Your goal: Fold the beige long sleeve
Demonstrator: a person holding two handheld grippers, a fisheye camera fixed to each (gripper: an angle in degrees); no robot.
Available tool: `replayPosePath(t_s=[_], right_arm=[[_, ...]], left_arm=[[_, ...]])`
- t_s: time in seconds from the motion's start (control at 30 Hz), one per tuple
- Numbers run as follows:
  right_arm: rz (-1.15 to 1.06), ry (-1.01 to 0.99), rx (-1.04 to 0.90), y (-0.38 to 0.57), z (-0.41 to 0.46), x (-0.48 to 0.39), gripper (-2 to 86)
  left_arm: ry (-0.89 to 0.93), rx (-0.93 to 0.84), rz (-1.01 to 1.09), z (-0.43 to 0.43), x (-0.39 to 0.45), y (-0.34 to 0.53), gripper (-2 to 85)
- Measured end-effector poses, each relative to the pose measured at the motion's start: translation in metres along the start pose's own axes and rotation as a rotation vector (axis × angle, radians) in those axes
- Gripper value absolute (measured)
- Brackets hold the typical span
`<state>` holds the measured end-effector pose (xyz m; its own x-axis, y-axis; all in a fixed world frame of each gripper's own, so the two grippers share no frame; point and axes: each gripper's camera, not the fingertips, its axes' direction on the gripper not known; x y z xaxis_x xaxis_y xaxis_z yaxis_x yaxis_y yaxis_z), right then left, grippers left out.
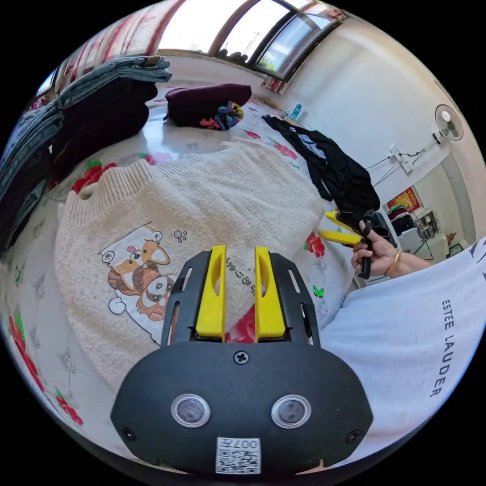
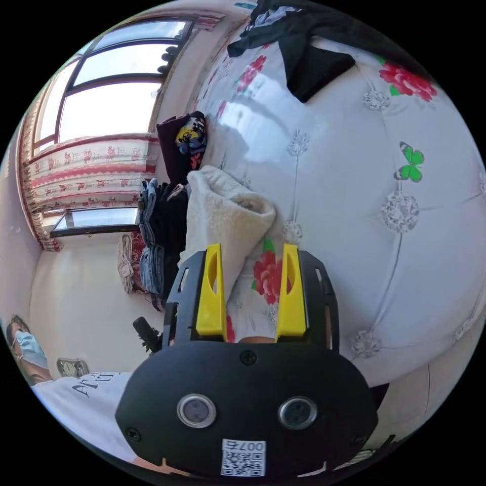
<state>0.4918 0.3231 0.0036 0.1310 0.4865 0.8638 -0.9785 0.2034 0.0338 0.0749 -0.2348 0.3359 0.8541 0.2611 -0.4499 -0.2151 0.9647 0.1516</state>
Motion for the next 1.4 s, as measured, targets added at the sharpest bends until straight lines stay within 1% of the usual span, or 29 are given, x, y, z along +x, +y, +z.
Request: replayPosePath(t_s=[0.03, 0.1, 0.2, 0.23, 0.27, 0.3, 0.37, 0.4, 0.47, 0.5, 0.57, 0.63, 0.7, 0.77, 0.8, 0.83, 0.9, 0.97, 1.0, 1.03, 1.07, 1.1, 1.13, 1.17, 1.2, 1.27, 1.3, 1.37, 1.4], right_arm=[[0.004, -0.021, 0.017, 0.001, 0.005, 0.001, 11.2], [0.001, -0.088, 0.007, -0.004, 0.018, -0.002, 10.4], [-0.055, -0.082, 0.003, -0.011, 0.027, -0.037, 8.8], [-0.145, -0.063, -0.027, -0.011, 0.029, -0.065, 8.3], [-0.308, -0.056, -0.071, -0.005, 0.034, -0.105, 7.8], [-0.399, -0.044, -0.100, 0.001, 0.037, -0.128, 7.6], [-0.794, 0.023, -0.228, 0.045, 0.060, -0.221, 6.9], [-0.882, 0.026, -0.255, 0.060, 0.066, -0.241, 6.8], [-1.171, -0.003, -0.397, 0.127, 0.095, -0.299, 6.4], [-1.226, -0.013, -0.439, 0.145, 0.104, -0.308, 6.4], [-1.424, -0.025, -0.590, 0.221, 0.143, -0.326, 6.6], [-1.497, -0.014, -0.672, 0.269, 0.179, -0.320, 7.1], [-1.468, 0.001, -0.797, 0.302, 0.228, -0.297, 7.8], [-1.394, 0.153, -1.075, 0.328, 0.297, -0.250, 8.7], [-1.368, 0.166, -1.121, 0.330, 0.307, -0.241, 8.9], [-1.319, 0.128, -1.121, 0.325, 0.309, -0.235, 9.2], [-1.252, 0.022, -1.087, 0.310, 0.293, -0.245, 9.6], [-1.208, -0.124, -0.982, 0.279, 0.255, -0.266, 10.2], [-1.195, -0.142, -0.937, 0.269, 0.245, -0.270, 10.4], [-1.152, -0.142, -0.837, 0.244, 0.226, -0.272, 10.8], [-1.082, -0.121, -0.745, 0.216, 0.210, -0.267, 11.3], [-1.039, -0.109, -0.705, 0.202, 0.203, -0.262, 11.5], [-0.943, -0.072, -0.642, 0.173, 0.192, -0.246, 11.8], [-0.825, -0.035, -0.602, 0.147, 0.186, -0.225, 12.1], [-0.769, -0.032, -0.593, 0.136, 0.183, -0.215, 12.2], [-0.575, -0.110, -0.565, 0.108, 0.181, -0.179, 12.7], [-0.534, -0.126, -0.559, 0.104, 0.182, -0.172, 12.7], [-0.387, -0.196, -0.527, 0.088, 0.183, -0.157, 13.2], [-0.369, -0.220, -0.504, 0.084, 0.181, -0.156, 13.4]], left_arm=[[-0.017, -0.052, -0.007, 0.011, 0.000, 0.000, 8.4], [-0.032, 0.011, -0.005, 0.016, -0.002, 0.007, 8.2], [0.009, -0.016, -0.020, 0.012, -0.009, 0.002, 8.1], [0.013, -0.020, -0.020, 0.010, -0.010, 0.001, 8.1], [0.023, -0.026, -0.016, 0.006, -0.012, 0.000, 8.3], [0.037, -0.023, -0.017, 0.000, -0.014, 0.002, 8.6], [0.069, -0.007, -0.031, -0.012, -0.017, 0.010, 9.2], [0.092, 0.020, -0.046, -0.023, -0.019, 0.020, 9.2], [0.116, 0.070, -0.085, -0.042, -0.025, 0.041, 9.1], [0.130, 0.102, -0.125, -0.054, -0.032, 0.060, 8.9], [0.137, 0.138, -0.197, -0.070, -0.045, 0.092, 8.7], [0.128, 0.157, -0.285, -0.082, -0.062, 0.127, 8.6], [0.130, 0.173, -0.431, -0.093, -0.090, 0.172, 8.8], [0.151, 0.200, -0.538, -0.100, -0.109, 0.201, 9.0], [0.172, 0.233, -0.599, -0.106, -0.121, 0.217, 9.3], [0.187, 0.251, -0.628, -0.109, -0.127, 0.224, 9.4], [0.246, 0.335, -0.711, -0.121, -0.148, 0.246, 10.5], [0.257, 0.383, -0.732, -0.130, -0.161, 0.253, 11.2], [0.248, 0.402, -0.726, -0.137, -0.169, 0.252, 11.7], [0.244, 0.408, -0.716, -0.140, -0.173, 0.251, 12.0], [0.244, 0.411, -0.691, -0.146, -0.181, 0.245, 12.7], [0.255, 0.415, -0.659, -0.149, -0.191, 0.236, 13.7], [0.267, 0.418, -0.641, -0.150, -0.196, 0.231, 14.3], [0.310, 0.418, -0.601, -0.151, -0.205, 0.219, 15.5], [0.348, 0.399, -0.565, -0.148, -0.214, 0.206, 16.6], [0.379, 0.337, -0.529, -0.138, -0.227, 0.188, 19.4], [0.420, 0.290, -0.523, -0.129, -0.236, 0.178, 20.6], [0.486, 0.260, -0.530, -0.122, -0.247, 0.172, 21.6], [0.484, 0.257, -0.539, -0.126, -0.253, 0.173, 21.6]])
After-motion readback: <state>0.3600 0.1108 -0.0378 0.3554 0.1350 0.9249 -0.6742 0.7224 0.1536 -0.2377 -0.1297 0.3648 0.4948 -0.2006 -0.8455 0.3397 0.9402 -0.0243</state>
